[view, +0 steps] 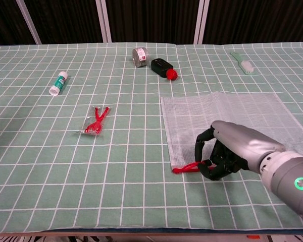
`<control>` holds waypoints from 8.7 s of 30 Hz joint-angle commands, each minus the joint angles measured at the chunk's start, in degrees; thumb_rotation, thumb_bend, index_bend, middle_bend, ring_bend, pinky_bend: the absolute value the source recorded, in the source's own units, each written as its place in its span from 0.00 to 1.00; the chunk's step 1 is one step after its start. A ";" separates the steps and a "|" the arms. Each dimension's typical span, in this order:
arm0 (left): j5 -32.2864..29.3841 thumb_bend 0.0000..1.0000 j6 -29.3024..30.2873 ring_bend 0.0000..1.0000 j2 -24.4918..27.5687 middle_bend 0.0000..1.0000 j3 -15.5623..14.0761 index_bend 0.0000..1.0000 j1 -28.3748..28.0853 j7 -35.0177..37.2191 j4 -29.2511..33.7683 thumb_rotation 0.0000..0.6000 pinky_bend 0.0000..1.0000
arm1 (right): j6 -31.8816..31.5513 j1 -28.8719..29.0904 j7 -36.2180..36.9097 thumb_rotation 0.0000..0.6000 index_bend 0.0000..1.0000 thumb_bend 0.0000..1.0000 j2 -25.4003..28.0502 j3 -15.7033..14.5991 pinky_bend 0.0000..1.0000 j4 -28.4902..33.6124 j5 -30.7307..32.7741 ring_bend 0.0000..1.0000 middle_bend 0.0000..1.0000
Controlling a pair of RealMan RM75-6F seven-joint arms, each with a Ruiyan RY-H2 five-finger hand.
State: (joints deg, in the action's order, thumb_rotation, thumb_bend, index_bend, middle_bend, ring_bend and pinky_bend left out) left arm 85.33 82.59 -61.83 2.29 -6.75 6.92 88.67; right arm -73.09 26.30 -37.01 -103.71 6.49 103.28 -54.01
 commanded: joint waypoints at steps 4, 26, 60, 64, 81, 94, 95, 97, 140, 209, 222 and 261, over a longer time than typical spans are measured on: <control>-0.70 0.00 -0.51 0.00 0.37 0.00 0.53 0.00 -0.47 -1.83 1.05 1.00 0.00 | -1.16 1.57 -1.54 1.00 0.67 0.56 2.87 3.84 1.00 4.35 -0.65 1.00 1.00; -12.02 0.10 -17.28 0.00 1.90 0.00 12.07 0.15 -19.83 -25.86 20.82 1.00 0.00 | -1.47 11.86 -7.26 1.00 0.67 0.57 12.68 19.02 1.00 19.12 10.08 1.00 1.00; -38.86 0.27 -29.97 0.00 -20.11 0.00 14.80 0.35 -51.81 -42.52 15.93 1.00 0.00 | -7.17 18.42 -3.30 1.00 0.67 0.56 18.42 18.05 1.00 23.71 16.08 1.00 1.00; -39.39 0.28 -29.36 0.00 -21.43 0.00 14.35 0.39 -52.97 -42.18 15.70 1.00 0.00 | -7.56 18.41 -2.47 1.00 0.67 0.57 19.25 17.78 1.00 23.88 16.21 1.00 1.00; -39.67 0.35 -27.28 0.00 -25.59 0.00 14.30 0.43 -56.16 -39.76 13.22 1.00 0.00 | -7.83 19.16 0.06 1.00 0.67 0.57 20.78 16.36 1.00 23.94 16.47 1.00 1.00; -40.90 0.37 -26.64 0.00 -26.63 0.00 13.61 0.48 -57.32 -38.85 12.66 1.00 0.00 | -8.62 19.57 0.91 1.00 0.67 0.57 21.66 15.70 1.00 24.49 16.55 1.00 1.00; -40.89 0.37 -26.58 0.00 -26.70 0.00 13.57 0.48 -57.37 -38.79 12.62 1.00 0.00 | -8.63 19.59 0.98 1.00 0.67 0.57 21.68 15.61 1.00 24.49 16.56 1.00 1.00; -40.94 0.38 -26.51 0.00 -26.84 0.00 13.52 0.48 -57.50 -38.66 12.53 1.00 0.00 | -8.67 19.63 1.12 1.00 0.67 0.57 21.71 15.47 1.00 24.51 16.54 1.00 1.00; -36.30 0.46 -18.10 0.00 -31.12 0.01 17.69 0.56 -56.28 -33.29 11.50 1.00 0.00 | -9.78 15.72 6.41 1.00 0.67 0.57 24.02 11.43 1.00 25.09 15.04 1.00 1.00; -30.33 0.46 -15.02 0.00 -17.79 0.01 22.63 0.56 -45.63 -20.72 9.50 1.00 0.00 | -4.61 5.51 19.83 1.00 0.67 0.58 39.26 16.14 1.00 16.93 19.69 1.00 1.00; -30.71 0.46 -15.22 0.00 -17.73 0.01 22.23 0.55 -45.04 -20.56 8.88 1.00 0.00 | -4.74 4.96 20.93 1.00 0.67 0.58 40.03 16.50 1.00 16.74 19.71 1.00 1.00; -24.01 0.13 -11.46 0.00 -5.10 0.00 12.87 0.21 -30.31 -15.28 18.05 1.00 0.00 | -5.36 -1.97 25.57 1.00 0.01 0.20 44.80 11.61 0.34 17.06 9.84 0.25 0.23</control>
State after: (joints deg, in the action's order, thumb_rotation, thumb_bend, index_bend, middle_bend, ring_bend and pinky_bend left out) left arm 59.57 70.03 -68.11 16.55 -38.73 -9.31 105.93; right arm -78.16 25.39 -11.84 -59.50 19.24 120.42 -42.47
